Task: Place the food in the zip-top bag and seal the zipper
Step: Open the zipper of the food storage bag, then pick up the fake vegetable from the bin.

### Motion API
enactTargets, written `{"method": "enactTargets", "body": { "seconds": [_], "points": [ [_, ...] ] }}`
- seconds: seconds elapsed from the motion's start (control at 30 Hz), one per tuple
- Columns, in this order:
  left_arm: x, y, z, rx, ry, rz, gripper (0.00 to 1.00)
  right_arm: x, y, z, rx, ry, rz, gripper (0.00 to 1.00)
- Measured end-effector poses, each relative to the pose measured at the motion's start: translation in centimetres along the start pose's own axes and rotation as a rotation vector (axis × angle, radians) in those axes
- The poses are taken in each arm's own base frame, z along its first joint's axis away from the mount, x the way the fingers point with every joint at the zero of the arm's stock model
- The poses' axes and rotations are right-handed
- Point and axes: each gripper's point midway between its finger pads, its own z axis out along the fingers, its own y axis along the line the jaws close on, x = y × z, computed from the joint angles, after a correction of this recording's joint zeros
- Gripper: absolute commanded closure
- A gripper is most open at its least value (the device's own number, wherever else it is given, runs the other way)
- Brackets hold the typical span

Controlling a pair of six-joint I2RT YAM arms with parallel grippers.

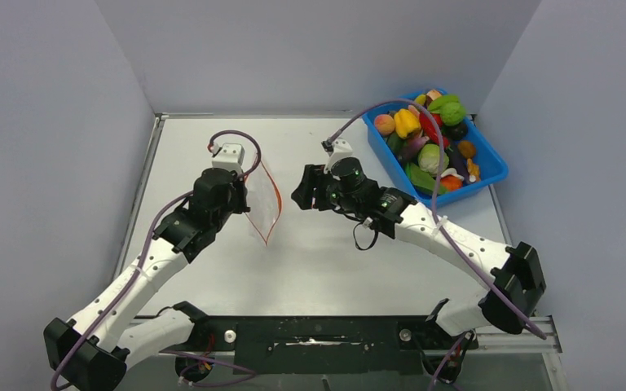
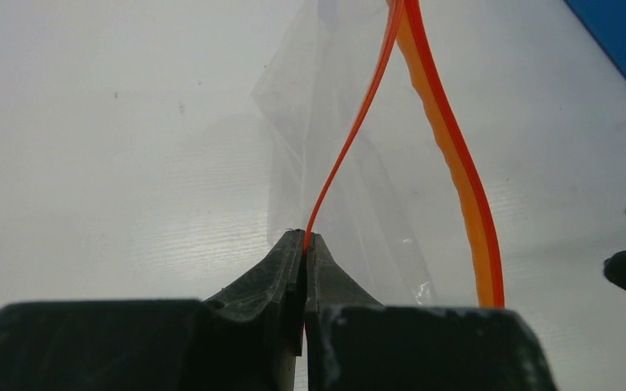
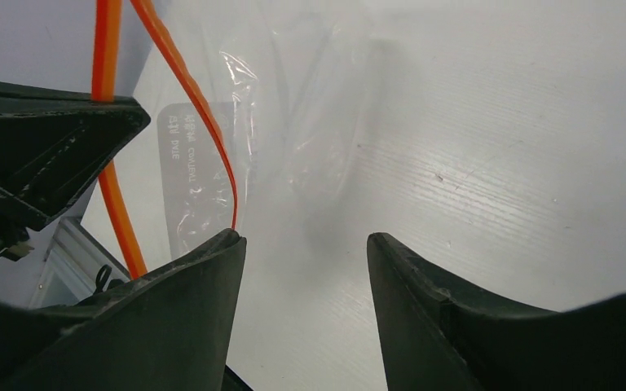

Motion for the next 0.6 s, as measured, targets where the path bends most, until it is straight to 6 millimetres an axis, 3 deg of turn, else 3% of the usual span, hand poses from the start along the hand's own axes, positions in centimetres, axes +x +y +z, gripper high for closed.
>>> {"method": "enactTargets", "body": {
  "seconds": [0.17,0.4,0.6],
  "points": [
    [0.1,-0.3,0.1,0.019,0.005,0.021,1.00,-2.6,-1.6,-2.5,0.027,-0.059,-0.015,0.42],
    [-0.4,-1.5,-0.1,0.095,-0.014,0.052,1.00,-8.0,-9.4,-7.0,0.234,-0.200,-0.003,0.42],
    [0.7,-2.1,-0.4,0.156,-0.009,0.082,1.00,-9.3,-15.5,-9.8,0.469,-0.208,-0.054,0.42]
  ]
}}
